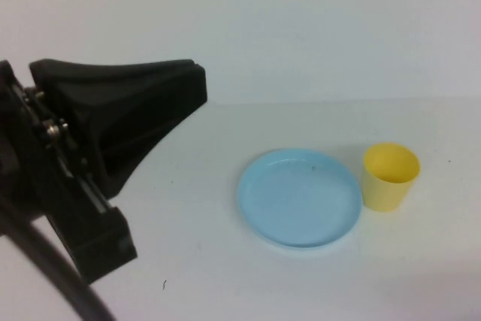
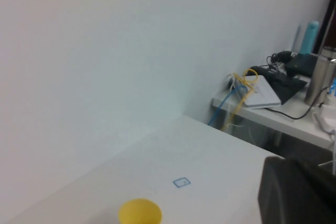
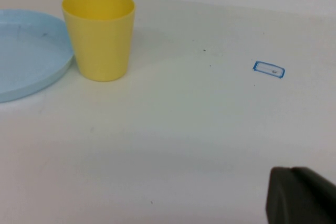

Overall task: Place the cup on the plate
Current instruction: Pick up the cup from the table

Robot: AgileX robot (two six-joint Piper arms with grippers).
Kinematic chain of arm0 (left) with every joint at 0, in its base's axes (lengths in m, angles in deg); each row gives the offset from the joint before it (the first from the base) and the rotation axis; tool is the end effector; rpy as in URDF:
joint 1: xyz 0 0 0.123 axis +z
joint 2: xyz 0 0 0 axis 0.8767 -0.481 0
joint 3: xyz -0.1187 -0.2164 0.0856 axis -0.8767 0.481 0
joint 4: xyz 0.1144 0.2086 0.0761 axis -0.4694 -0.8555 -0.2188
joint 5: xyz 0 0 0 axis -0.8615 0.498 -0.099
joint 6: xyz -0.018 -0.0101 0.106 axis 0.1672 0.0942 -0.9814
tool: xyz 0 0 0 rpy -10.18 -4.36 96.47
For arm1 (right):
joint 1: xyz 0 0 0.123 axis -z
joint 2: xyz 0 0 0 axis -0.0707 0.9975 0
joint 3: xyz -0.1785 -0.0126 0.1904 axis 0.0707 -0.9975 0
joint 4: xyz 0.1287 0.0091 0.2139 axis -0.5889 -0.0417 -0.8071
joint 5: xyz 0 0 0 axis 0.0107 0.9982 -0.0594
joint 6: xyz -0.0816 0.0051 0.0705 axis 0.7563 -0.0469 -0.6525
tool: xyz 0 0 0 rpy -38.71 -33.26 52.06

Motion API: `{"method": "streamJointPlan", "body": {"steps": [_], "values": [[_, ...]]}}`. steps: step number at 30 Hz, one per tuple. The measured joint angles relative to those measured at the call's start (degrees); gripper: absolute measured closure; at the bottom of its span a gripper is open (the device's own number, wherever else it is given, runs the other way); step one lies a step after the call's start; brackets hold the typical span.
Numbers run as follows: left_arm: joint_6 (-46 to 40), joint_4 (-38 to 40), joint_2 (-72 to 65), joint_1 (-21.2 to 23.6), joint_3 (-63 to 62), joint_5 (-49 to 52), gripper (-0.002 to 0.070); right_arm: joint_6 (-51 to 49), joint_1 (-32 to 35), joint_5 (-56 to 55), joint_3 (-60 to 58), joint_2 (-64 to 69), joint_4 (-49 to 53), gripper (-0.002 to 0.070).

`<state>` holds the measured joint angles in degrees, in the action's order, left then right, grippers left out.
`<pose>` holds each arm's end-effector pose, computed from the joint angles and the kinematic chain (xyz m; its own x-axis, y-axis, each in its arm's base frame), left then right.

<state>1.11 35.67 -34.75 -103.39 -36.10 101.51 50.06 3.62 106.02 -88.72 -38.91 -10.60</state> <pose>0.1274 -0.1399 0.4210 -0.0455 -0.0983 -0.9941 0.7855 0.6113 -0.0964 0.0911 0.0040 0.1671 -0.2819 -0.1137 -0.9527 -0.0681 0.9928 -0.0984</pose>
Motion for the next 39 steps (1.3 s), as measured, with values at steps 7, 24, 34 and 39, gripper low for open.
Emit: {"method": "streamJointPlan", "body": {"steps": [7, 24, 34, 39], "values": [[-4.9, -0.92, 0.0, 0.1, 0.0, -9.31, 0.0674, 0.0, 0.0, 0.0, 0.0, 0.0, 0.0, 0.0675], [-18.76, 3.67, 14.41, 34.71, 10.16, -0.31, 0.0674, 0.0, 0.0, 0.0, 0.0, 0.0, 0.0, 0.0675], [-23.81, 6.0, 37.28, 40.67, 33.64, -25.92, 0.0674, 0.0, 0.0, 0.0, 0.0, 0.0, 0.0, 0.0675], [-22.19, 8.23, 44.0, 44.15, 46.57, -19.73, 0.0674, 0.0, 0.0, 0.0, 0.0, 0.0, 0.0, 0.0675]]}}
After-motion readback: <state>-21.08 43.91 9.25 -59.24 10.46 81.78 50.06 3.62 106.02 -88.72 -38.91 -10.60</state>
